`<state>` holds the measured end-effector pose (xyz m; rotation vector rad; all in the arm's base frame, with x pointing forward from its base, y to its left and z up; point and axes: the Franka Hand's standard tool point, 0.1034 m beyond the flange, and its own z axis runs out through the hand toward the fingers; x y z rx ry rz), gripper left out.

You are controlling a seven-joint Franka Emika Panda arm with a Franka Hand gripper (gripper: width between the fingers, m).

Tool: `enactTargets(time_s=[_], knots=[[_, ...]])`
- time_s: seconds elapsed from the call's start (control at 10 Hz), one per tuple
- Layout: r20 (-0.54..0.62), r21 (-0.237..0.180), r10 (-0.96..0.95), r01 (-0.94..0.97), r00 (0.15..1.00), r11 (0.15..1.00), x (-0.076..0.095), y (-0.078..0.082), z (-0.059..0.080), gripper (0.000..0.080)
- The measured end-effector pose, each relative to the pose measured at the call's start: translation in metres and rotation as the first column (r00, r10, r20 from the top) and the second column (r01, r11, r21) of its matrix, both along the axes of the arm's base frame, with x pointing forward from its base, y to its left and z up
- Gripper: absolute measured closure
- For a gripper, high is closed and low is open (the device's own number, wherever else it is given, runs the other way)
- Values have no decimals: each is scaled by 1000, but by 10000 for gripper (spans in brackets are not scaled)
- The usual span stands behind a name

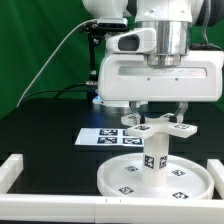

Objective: Assemble round table

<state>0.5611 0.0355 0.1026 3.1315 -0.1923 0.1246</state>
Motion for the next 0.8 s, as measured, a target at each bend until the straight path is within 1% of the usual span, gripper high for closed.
enactTargets(time_s=[0.1,0.2,0.3,0.5,0.6,0.7,0.8], knots=[[19,25,-180,180,983,983,1,1,0,358],[28,46,-295,294,955,955,0,1,0,358],[23,47,-305,304,952,951,0,1,0,358],[16,60,-417,415,909,908,0,2,0,358],[15,61,-434,433,901,899,0,2,0,358],[8,70,-517,515,856,854,0,2,0,358],[-6,84,-640,638,769,765,0,3,0,358]])
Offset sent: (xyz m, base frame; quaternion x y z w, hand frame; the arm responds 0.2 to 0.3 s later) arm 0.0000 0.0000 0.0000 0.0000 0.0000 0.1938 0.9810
